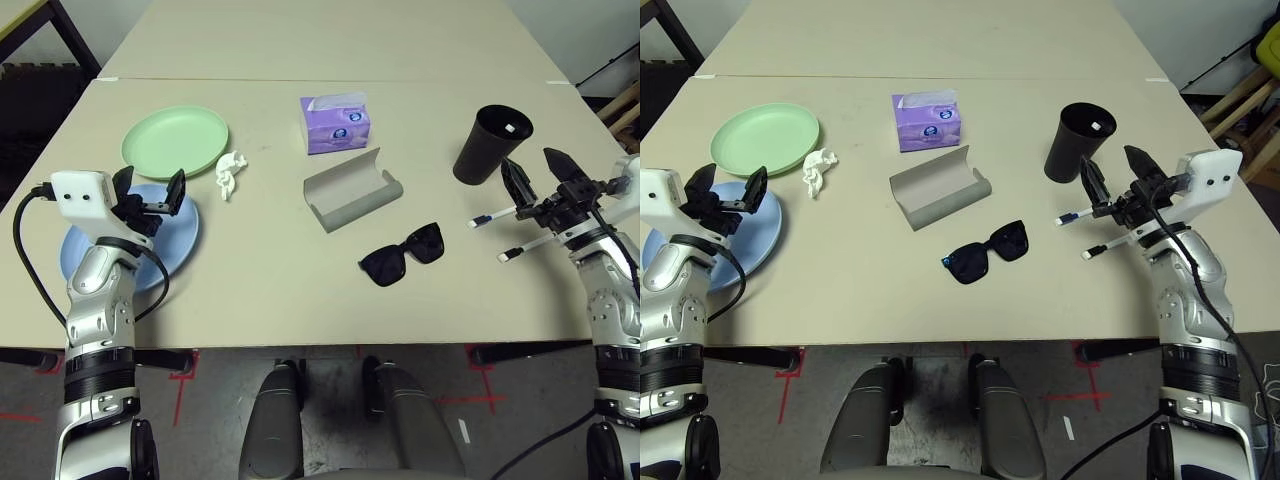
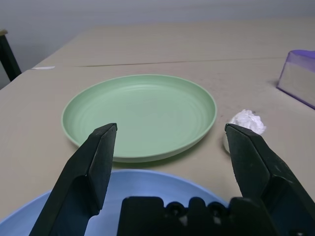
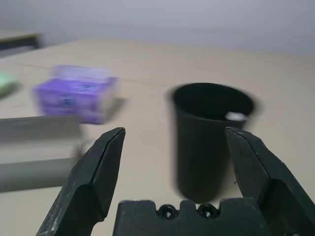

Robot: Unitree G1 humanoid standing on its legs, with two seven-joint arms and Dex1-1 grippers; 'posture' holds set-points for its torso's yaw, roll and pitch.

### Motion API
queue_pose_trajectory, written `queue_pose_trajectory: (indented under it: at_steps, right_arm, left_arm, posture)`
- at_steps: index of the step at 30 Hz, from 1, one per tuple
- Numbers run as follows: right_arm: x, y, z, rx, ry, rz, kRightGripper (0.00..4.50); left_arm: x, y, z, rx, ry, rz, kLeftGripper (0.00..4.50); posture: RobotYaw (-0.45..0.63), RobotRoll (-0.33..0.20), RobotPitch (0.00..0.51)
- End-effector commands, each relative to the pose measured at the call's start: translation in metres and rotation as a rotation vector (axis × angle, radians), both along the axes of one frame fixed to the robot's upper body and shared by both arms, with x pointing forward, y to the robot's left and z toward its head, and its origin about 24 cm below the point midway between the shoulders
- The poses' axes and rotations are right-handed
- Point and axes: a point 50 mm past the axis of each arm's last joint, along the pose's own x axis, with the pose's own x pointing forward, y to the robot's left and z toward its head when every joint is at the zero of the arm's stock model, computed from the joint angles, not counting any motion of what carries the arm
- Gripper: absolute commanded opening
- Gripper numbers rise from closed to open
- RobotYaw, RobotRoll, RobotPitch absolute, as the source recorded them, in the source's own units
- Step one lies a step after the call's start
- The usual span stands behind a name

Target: Organize and tidy the items on the table.

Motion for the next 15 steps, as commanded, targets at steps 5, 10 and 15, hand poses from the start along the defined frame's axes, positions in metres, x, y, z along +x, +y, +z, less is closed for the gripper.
queue_pose_trajectory:
  at_steps: [5,10,15]
  right_arm:
    - [-0.001,0.024,0.0,-0.114,-0.014,0.277,4.48]
    - [-0.002,0.029,-0.004,-0.145,-0.002,0.372,4.48]
    - [-0.004,0.037,-0.006,-0.198,0.027,0.504,4.48]
  left_arm:
    - [-0.006,0.003,-0.002,0.024,0.027,-0.013,4.5]
    - [-0.011,0.008,-0.001,0.03,0.024,0.009,4.5]
    - [-0.015,0.007,0.0,0.056,0.033,0.002,4.5]
  posture:
    - [0.14,0.0,0.179]
    - [0.17,0.0,0.18]
    - [0.18,0.0,0.184]
